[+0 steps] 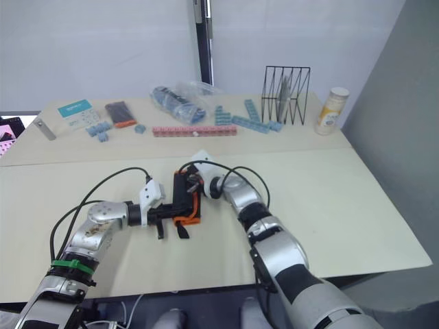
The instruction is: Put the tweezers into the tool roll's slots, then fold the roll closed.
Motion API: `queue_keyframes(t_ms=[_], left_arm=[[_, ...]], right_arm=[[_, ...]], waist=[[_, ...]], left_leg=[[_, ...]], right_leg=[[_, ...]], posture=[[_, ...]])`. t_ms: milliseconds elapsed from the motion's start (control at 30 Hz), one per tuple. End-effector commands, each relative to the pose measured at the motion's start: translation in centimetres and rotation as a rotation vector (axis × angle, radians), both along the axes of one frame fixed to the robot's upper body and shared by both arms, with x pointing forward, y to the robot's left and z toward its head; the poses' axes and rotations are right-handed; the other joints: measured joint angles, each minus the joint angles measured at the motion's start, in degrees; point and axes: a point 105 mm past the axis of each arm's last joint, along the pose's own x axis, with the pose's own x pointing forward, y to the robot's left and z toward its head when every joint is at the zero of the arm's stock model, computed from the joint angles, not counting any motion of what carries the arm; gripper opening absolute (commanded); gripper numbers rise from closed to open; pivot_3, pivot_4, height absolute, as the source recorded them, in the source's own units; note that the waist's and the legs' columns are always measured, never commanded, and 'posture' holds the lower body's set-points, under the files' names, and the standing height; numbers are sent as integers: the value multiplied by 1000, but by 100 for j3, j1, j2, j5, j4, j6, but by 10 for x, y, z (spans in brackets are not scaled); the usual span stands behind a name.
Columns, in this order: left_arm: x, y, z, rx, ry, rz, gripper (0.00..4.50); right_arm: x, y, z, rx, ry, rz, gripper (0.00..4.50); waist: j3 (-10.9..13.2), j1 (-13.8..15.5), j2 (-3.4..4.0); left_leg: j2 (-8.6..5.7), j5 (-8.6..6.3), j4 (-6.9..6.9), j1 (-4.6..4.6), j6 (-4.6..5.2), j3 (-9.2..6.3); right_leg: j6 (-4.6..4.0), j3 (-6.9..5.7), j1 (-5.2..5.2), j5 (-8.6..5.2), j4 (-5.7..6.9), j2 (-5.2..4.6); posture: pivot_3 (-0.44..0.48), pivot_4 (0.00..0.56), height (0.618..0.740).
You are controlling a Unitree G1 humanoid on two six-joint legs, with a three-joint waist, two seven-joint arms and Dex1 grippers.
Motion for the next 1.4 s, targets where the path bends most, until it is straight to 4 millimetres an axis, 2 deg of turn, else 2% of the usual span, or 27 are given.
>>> queue_keyframes(t_ms=[33, 400, 533, 600, 633, 667, 767, 1167, 1400], left_arm=[[-8, 12, -28, 71, 108, 38, 7], [-5, 17, -24, 71, 94, 70, 7], [-4, 19, -23, 69, 92, 77, 7], [-4, 20, -23, 69, 91, 81, 7], [-4, 20, -22, 69, 91, 82, 7], [-4, 20, -22, 70, 90, 83, 7], [-4, 20, -22, 69, 89, 85, 7], [-2, 19, -22, 65, 88, 86, 7], [-1, 19, -21, 64, 85, 91, 7]], right_arm=[[2, -12, -20, -53, 48, -67, 0], [-7, 6, -21, -54, 29, 28, 0], [-9, 9, -20, -57, 21, 43, 0], [-9, 10, -18, -37, 23, 45, 0], [-9, 10, -17, -30, 23, 45, 0], [-9, 10, -16, -28, 24, 46, 0], [-11, 10, -18, -43, 17, 69, 0], [-19, 17, -25, -71, 17, 131, 0], [-18, 18, -20, -65, -2, 140, 0]], waist=[[0, 8, 0], [0, 6, 1], [3, -46, 6], [3, -153, 9], [1, -181, 17], [1, -163, 24], [2, -129, 32], [2, -119, 32], [1, -141, 34]], left_leg=[[0, 0, -3, -1, 0, 0], [-1, 0, -11, -4, 0, -1], [-14, 0, -19, -8, 0, -26], [-71, 15, -43, -3, 11, -142], [-157, 53, -93, 20, 51, -250], [-184, 74, -104, 11, 61, -292], [-154, 80, -111, -4, 51, -282], [-144, 79, -113, 2, 50, -261], [-153, 85, -122, 1, 42, -281]], right_leg=[[0, 0, -1, 0, 0, 0], [0, 0, -8, 0, 0, 0], [0, -12, 6, 0, 0, -2], [0, -75, 72, -19, -9, -32], [0, -170, 102, -51, -3, -109], [1, -185, 87, -64, 5, -118], [-16, -176, 58, -73, 38, -93], [-22, -166, 58, -76, 40, -90], [-22, -183, 67, -77, 41, -96]], posture=[[0, 150, 702], [0, 150, 702], [0, 150, 695], [0, 150, 692], [0, 150, 692], [0, 150, 692], [0, 150, 692], [0, 150, 692], [0, 150, 685]])
